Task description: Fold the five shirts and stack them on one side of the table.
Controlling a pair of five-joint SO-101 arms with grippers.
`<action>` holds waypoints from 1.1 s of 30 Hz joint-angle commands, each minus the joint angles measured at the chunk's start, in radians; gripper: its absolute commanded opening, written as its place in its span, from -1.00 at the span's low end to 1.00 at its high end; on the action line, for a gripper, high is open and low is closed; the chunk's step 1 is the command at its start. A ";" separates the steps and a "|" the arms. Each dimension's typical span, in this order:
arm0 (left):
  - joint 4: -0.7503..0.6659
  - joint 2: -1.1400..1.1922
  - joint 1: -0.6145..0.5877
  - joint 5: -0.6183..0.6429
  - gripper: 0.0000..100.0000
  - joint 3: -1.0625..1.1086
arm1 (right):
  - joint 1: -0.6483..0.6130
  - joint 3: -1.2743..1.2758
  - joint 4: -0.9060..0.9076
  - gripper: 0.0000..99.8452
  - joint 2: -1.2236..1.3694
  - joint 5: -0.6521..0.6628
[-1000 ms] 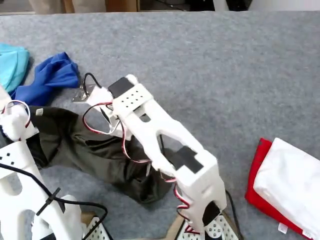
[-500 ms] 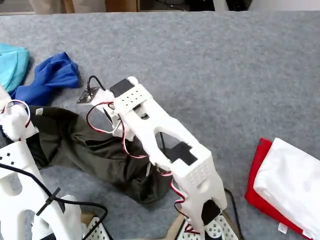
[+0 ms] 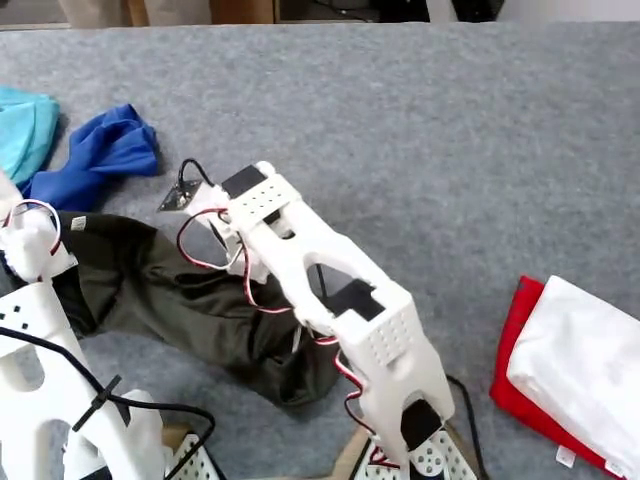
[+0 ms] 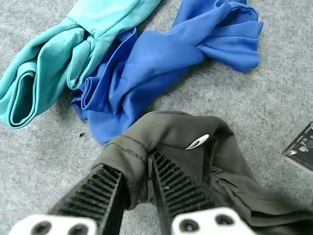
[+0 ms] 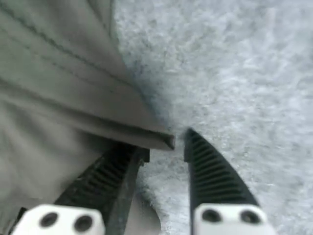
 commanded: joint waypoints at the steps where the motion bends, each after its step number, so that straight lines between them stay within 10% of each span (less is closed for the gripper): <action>1: -0.017 -0.013 0.002 -0.008 -0.96 -0.006 | 0.012 -0.002 0.000 -0.81 0.013 -0.003; 33: 0.011 -0.013 0.140 0.118 -0.96 -0.265 | 0.248 -0.654 0.365 -0.99 -0.585 0.035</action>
